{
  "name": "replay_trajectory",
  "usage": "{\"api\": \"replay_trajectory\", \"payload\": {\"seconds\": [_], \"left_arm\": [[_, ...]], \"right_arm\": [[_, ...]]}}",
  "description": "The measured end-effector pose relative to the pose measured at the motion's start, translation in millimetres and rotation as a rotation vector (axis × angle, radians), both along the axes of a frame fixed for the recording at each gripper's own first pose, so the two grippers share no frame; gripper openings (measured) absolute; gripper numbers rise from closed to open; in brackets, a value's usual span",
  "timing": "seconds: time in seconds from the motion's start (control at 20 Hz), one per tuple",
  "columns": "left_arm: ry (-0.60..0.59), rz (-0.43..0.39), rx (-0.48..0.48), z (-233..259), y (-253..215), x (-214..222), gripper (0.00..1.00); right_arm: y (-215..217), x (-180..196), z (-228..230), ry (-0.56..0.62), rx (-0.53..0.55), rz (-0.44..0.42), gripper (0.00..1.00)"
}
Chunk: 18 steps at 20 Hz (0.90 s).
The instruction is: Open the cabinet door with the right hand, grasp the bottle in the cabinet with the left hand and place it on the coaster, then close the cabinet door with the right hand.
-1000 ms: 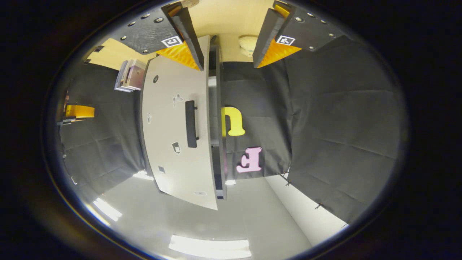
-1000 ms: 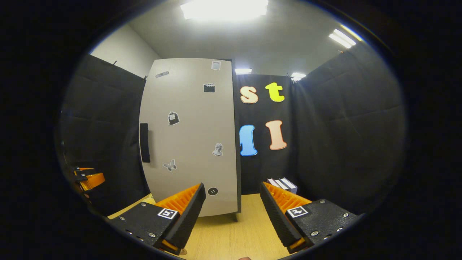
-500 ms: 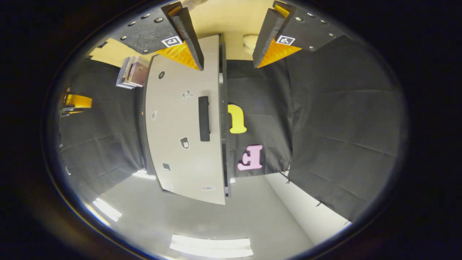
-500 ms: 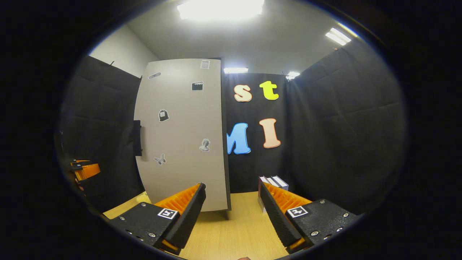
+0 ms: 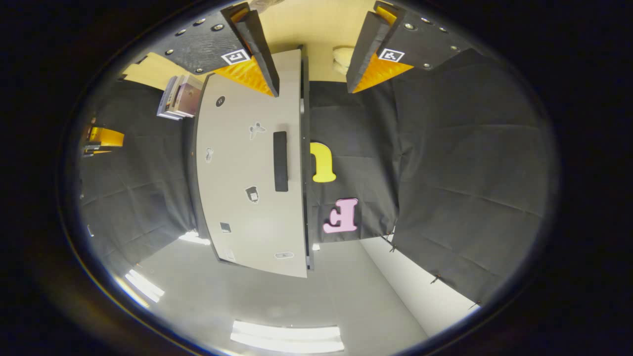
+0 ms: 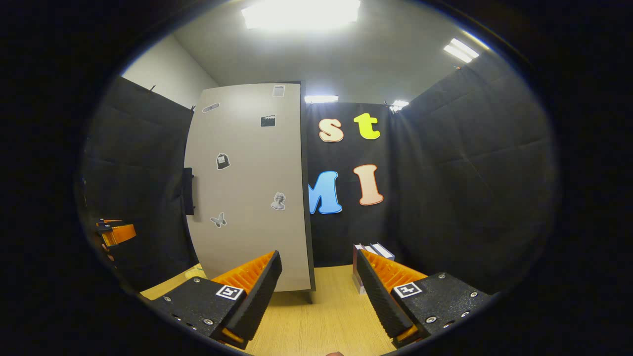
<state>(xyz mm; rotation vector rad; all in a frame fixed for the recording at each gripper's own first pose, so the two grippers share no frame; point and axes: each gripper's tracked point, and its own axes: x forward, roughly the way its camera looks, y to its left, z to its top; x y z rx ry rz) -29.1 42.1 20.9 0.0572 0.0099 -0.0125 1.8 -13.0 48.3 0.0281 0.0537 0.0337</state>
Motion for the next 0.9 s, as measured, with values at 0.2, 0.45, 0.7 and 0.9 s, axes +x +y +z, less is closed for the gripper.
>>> {"api": "replay_trajectory", "payload": {"seconds": [0.2,0.45,0.7,0.9], "left_arm": [[-0.002,0.001,0.004,1,0,4,0.75],[-0.007,-0.003,0.002,2,-3,8,0.75],[-0.019,0.002,-0.001,3,-4,12,0.78],[-0.020,0.008,0.000,3,-4,13,0.81]], "right_arm": [[1,1,-1,0.000,0.000,-0.006,0.94],[4,0,4,-0.009,0.001,-0.012,0.94],[6,-1,8,-0.027,-0.002,-0.017,0.94],[8,0,7,-0.025,0.001,-0.019,0.94]]}}
